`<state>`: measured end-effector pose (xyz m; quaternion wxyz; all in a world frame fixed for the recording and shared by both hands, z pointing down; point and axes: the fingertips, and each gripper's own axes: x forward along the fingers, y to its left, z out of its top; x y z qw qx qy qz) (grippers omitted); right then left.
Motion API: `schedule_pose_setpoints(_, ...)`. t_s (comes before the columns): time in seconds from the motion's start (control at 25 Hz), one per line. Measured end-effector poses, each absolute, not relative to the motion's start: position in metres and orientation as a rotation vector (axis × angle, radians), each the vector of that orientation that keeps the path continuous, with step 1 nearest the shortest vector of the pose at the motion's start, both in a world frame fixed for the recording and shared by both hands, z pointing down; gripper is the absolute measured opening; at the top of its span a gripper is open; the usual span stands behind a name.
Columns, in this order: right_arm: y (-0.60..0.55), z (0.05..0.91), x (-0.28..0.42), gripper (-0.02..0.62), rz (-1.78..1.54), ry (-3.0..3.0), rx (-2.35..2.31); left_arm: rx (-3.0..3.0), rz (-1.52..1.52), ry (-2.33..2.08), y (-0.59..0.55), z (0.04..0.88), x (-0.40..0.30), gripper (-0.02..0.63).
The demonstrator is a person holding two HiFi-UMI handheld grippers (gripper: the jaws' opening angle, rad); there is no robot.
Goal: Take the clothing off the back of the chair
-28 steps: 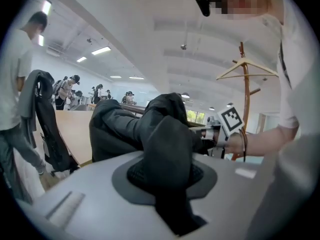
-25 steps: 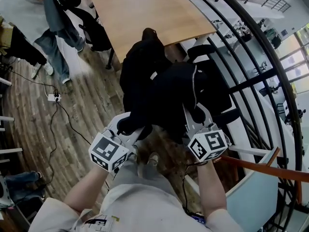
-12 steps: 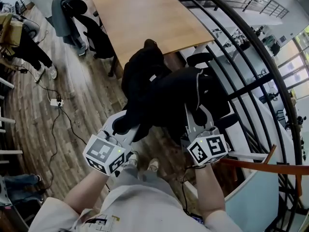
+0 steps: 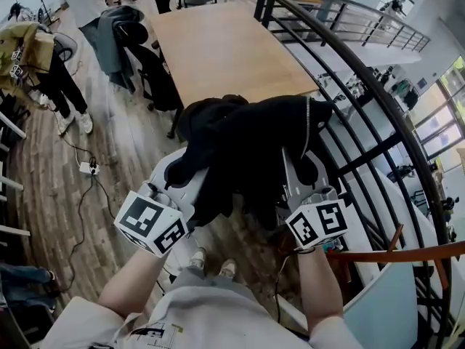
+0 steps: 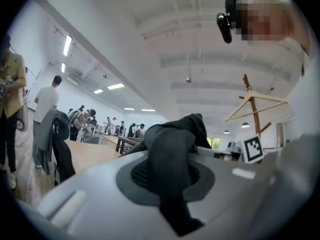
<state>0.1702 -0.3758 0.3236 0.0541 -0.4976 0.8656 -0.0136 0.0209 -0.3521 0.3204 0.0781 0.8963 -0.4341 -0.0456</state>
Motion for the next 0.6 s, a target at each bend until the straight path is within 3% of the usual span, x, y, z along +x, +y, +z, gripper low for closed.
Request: schedule_pose_setpoints(0.6, -0.32, 0.19, 0.019, 0.044, 0.197, 2.65, -1.055, 2.769, -0.362, -1.684, -0.272, 0.17, -0.121, 0.046)
